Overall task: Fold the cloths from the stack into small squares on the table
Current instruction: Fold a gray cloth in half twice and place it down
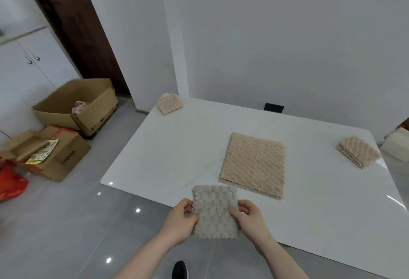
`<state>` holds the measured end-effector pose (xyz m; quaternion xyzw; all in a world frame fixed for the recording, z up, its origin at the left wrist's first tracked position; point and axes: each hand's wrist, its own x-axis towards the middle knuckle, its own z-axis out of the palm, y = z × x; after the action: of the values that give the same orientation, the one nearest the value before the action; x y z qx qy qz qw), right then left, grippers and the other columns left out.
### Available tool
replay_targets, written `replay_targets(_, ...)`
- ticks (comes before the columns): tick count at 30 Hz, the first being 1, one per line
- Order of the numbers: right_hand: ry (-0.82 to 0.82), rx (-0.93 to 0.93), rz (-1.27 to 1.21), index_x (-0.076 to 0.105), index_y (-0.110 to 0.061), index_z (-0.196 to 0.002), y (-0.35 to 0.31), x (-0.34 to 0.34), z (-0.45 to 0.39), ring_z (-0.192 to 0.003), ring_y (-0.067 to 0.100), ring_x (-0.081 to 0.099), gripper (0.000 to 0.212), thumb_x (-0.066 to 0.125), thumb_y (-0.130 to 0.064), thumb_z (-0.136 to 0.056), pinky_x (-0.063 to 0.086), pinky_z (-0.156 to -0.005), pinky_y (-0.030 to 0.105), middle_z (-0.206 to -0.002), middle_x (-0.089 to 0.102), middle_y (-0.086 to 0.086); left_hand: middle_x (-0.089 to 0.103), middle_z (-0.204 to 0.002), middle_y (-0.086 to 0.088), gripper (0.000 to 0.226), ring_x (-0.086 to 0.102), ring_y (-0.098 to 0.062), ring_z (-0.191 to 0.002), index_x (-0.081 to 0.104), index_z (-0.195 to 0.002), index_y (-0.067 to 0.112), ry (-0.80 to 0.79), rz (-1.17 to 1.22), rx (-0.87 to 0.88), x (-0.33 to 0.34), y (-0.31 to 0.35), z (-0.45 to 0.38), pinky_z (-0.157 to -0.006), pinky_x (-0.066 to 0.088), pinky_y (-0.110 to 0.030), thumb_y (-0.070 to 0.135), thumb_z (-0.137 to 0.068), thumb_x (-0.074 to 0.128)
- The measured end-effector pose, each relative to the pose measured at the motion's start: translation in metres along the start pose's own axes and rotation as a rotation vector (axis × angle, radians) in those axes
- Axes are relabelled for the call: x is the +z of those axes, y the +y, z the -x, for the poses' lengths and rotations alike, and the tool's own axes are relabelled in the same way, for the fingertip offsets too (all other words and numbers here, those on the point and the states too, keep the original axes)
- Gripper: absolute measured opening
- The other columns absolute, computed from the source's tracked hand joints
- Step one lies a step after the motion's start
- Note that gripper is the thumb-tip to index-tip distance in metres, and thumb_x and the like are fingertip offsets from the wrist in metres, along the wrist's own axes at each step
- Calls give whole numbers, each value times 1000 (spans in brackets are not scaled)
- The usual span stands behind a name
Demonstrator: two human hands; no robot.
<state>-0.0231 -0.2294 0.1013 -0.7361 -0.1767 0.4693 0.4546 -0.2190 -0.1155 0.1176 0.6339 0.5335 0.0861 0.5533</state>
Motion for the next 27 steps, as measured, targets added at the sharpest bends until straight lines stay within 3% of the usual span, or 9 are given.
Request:
replay_targets(5,-41,-63,13,69,-21,-108,-38,35,-13,-87,13,76,22,74,-29,-88,55,-73,28,-93,77,1,72,-97,2,8,65,-10,-80,67,-98,23,110,66,-1,-40,9,-15,-63,48,-20,25,-90,69)
replay_targets(10,-65,-113,11,66,-26,-108,-79,90,-29,-83,7,75,20,73,-23,-89,59,-79,29,-100,76,-2,73,-99,10,5,73,-11,-77,69,-94,23,173,95,19,-96,8,-42,-72,56,-28,22,-89,70)
replay_targets(16,-15,-110,49,65,-30,-111,-118,182,-65,-80,9,73,29,68,-16,-87,58,-65,25,-105,73,-7,70,-103,0,10,70,-15,-80,68,-100,20,103,57,20,-185,-14,-102,-55,51,-17,21,-90,69)
replay_targets(21,66,-116,55,68,-34,-110,-147,240,-90,-84,14,74,28,68,-19,-86,58,-61,28,-107,72,-10,69,-104,0,12,68,-16,-87,66,-103,22,-19,47,2,-242,-27,-149,-70,53,-26,25,-91,68)
replay_targets(27,105,-103,106,68,-32,-112,-171,266,-118,-83,12,73,28,68,-19,-87,54,-57,21,-108,69,-10,69,-101,1,11,65,-14,-81,65,-103,21,-101,56,-40,-273,-24,-196,-68,49,-26,23,-92,66)
